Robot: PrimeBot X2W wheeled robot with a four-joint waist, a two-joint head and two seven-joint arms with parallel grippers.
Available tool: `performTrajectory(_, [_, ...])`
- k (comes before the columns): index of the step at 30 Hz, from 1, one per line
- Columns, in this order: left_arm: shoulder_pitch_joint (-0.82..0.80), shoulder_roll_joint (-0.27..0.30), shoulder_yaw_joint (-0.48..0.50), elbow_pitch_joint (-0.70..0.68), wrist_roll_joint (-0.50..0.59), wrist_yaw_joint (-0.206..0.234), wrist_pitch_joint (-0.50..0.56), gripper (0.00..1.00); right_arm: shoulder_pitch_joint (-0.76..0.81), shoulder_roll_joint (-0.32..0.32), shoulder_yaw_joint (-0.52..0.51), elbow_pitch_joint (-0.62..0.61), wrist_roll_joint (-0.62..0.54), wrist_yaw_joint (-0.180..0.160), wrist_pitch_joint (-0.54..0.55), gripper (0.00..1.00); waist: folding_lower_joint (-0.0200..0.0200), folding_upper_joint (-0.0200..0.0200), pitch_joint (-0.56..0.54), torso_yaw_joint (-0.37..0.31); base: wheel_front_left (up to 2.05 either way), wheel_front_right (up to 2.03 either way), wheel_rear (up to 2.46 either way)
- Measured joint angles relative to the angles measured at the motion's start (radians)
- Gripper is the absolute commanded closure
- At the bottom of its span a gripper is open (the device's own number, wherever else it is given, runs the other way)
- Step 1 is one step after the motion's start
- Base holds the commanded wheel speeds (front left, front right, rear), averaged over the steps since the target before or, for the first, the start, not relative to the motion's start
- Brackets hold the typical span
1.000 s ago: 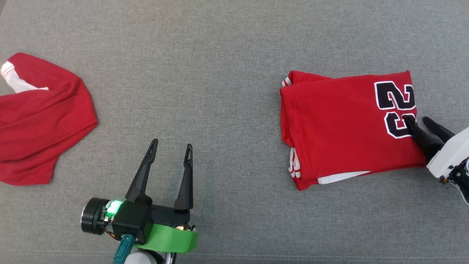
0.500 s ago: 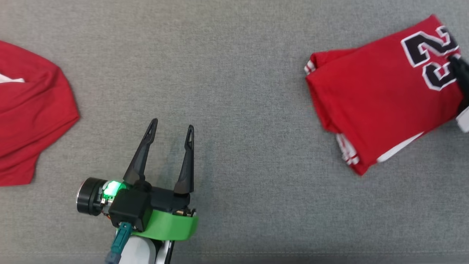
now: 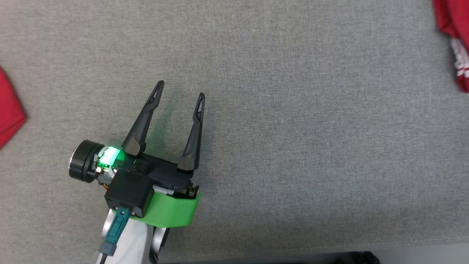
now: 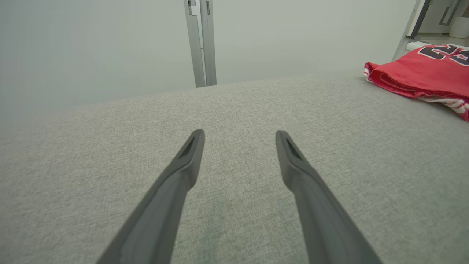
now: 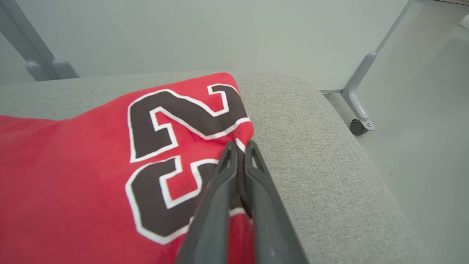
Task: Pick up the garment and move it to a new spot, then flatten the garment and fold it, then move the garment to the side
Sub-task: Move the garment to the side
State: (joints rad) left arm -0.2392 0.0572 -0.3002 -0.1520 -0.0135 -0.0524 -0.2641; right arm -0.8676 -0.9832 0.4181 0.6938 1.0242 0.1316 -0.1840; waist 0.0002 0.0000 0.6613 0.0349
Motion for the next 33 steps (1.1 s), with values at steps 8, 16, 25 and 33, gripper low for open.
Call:
performTrajectory(8, [-0.025,0.029,-0.007,-0.019,0.018,-0.007,0.000,0.00,-0.036,-0.098,-0.094,0.041,-0.048,0.000,-0.007,1.00,0.0000,0.0000,0.097,-0.018,0.00,0.00,0.00])
performTrajectory(16, [-0.034,0.045,-0.014,-0.024,0.022,-0.002,-0.001,0.00,-0.048,-0.110,-0.182,0.134,-0.139,0.000,-0.010,0.00,0.0000,0.0000,0.123,-0.015,0.00,0.00,0.00])
performTrajectory(25, [-0.003,0.042,-0.012,0.004,0.010,0.035,0.000,0.00,-0.068,0.121,-0.196,0.140,-0.408,0.000,-0.074,0.00,0.0000,0.0000,0.027,0.000,0.00,0.00,0.00])
performTrajectory(33, [0.098,0.017,0.048,0.058,-0.056,0.071,0.000,0.00,0.082,0.333,-0.171,-0.027,-0.525,0.000,-0.078,0.00,-0.0001,0.0000,-0.120,0.010,0.00,0.00,0.00])
